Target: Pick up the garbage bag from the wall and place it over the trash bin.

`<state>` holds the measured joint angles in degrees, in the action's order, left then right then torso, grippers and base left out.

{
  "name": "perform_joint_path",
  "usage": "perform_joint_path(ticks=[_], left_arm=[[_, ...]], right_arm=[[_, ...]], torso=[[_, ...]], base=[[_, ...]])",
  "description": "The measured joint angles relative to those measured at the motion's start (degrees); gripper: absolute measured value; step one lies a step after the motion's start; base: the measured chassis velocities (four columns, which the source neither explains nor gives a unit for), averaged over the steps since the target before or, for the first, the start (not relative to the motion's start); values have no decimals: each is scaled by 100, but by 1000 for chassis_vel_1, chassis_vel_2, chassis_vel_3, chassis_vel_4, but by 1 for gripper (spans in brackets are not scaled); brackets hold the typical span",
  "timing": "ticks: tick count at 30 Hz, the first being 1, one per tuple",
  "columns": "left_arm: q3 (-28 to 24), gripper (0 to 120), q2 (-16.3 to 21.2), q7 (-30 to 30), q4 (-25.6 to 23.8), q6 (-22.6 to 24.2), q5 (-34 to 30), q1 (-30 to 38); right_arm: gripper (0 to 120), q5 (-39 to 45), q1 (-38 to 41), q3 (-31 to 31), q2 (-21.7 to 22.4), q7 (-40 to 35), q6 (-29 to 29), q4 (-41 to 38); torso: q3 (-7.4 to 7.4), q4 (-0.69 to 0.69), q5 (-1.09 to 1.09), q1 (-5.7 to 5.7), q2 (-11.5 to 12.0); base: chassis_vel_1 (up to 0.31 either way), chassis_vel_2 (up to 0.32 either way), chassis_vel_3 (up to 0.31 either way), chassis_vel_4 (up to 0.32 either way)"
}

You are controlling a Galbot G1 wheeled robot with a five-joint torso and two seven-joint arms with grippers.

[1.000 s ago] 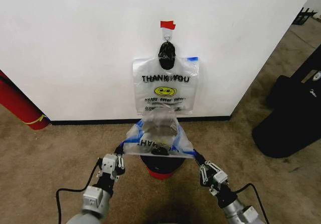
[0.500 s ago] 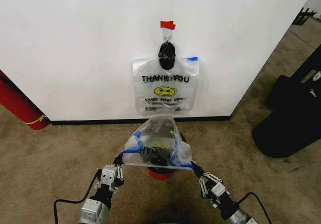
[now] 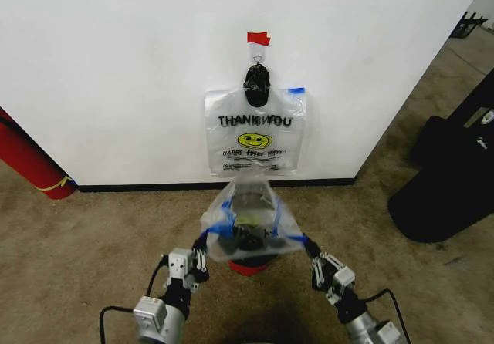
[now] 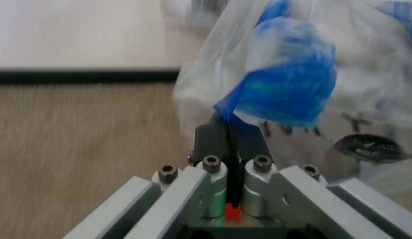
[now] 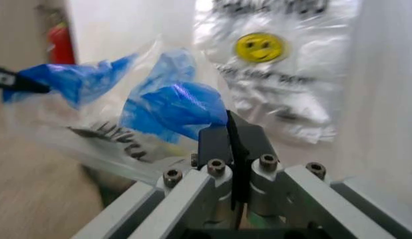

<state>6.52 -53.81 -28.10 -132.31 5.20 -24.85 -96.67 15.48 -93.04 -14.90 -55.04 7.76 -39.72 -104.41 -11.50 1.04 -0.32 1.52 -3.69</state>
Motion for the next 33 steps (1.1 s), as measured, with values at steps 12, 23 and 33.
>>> perform_joint_path(ticks=[12,23,33], left_arm=[[-38,0,-48,-223,666,33,600,-61],[-202,0,-234,-227,1117,-17,847,161],[-174,0,-169,-136,1240,329,751,474]], right_arm=[[0,-211,344,-117,-257,305,-440,1134],[0,519,731,30,-1069,195,-592,1941],[0,1652,1075,53,-1809,324,-322,2126]], torso=[[0,0,2,0,0],[0,0,1,0,0],[0,0,0,0,0]], base=[[0,0,0,0],[0,0,0,0],[0,0,0,0]])
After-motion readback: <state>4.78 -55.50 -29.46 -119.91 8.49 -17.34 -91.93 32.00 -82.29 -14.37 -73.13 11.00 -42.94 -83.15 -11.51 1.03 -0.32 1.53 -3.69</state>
